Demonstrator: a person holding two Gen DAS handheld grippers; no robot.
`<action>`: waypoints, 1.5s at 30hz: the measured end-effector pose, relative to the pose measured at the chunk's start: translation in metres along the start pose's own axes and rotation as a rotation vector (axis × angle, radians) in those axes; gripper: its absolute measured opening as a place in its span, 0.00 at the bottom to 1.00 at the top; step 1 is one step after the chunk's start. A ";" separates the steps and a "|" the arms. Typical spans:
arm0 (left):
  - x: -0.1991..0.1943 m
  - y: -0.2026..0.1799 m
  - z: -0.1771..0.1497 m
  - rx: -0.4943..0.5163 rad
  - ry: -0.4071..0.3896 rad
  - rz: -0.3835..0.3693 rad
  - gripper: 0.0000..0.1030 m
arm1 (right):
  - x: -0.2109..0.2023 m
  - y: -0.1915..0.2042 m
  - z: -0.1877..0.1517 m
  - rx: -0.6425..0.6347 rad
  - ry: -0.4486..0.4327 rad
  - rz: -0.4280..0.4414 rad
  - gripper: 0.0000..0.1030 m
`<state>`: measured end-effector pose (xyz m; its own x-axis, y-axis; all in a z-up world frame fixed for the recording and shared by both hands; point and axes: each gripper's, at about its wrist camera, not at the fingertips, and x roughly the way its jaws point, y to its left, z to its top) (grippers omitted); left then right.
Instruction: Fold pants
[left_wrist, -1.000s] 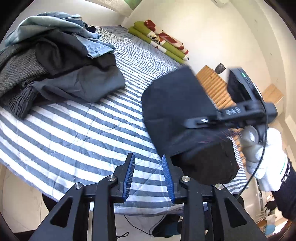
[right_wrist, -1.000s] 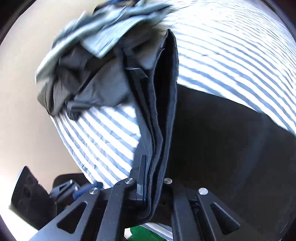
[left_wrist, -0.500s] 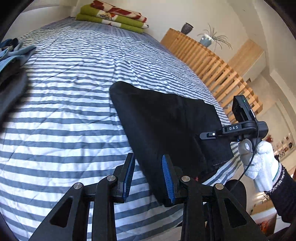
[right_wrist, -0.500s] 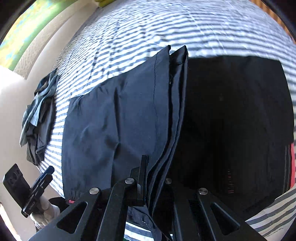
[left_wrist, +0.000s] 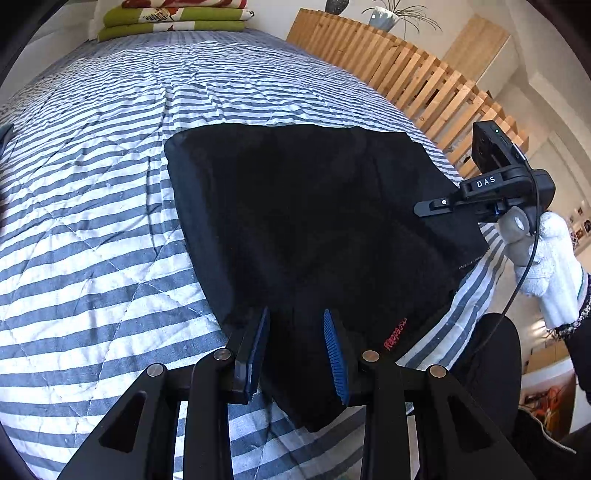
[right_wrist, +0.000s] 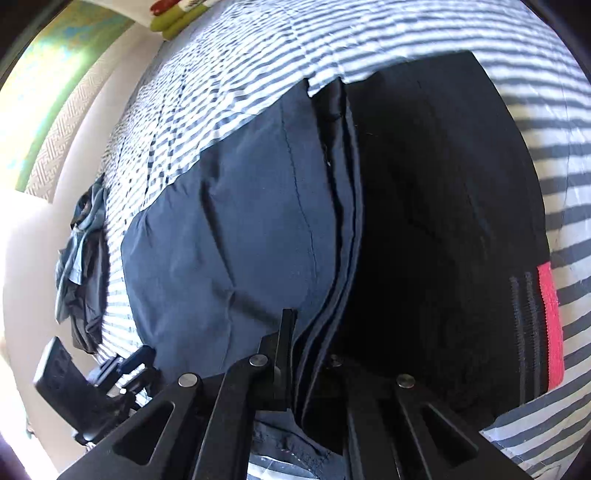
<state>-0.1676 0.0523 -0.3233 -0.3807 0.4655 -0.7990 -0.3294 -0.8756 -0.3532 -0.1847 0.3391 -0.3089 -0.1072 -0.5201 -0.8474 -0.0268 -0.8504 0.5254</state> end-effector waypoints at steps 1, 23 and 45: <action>-0.004 -0.001 0.002 -0.004 -0.010 -0.003 0.32 | 0.000 -0.001 -0.001 0.004 -0.004 0.007 0.02; -0.003 0.002 -0.009 -0.017 -0.047 -0.014 0.33 | -0.018 0.072 -0.023 -0.288 -0.156 -0.146 0.41; -0.026 0.023 -0.025 -0.045 -0.128 -0.071 0.37 | 0.030 0.173 -0.014 -0.525 -0.069 -0.261 0.36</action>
<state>-0.1435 0.0168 -0.3228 -0.4655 0.5368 -0.7037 -0.3219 -0.8433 -0.4304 -0.1789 0.1756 -0.2446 -0.2279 -0.2971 -0.9272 0.4326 -0.8841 0.1770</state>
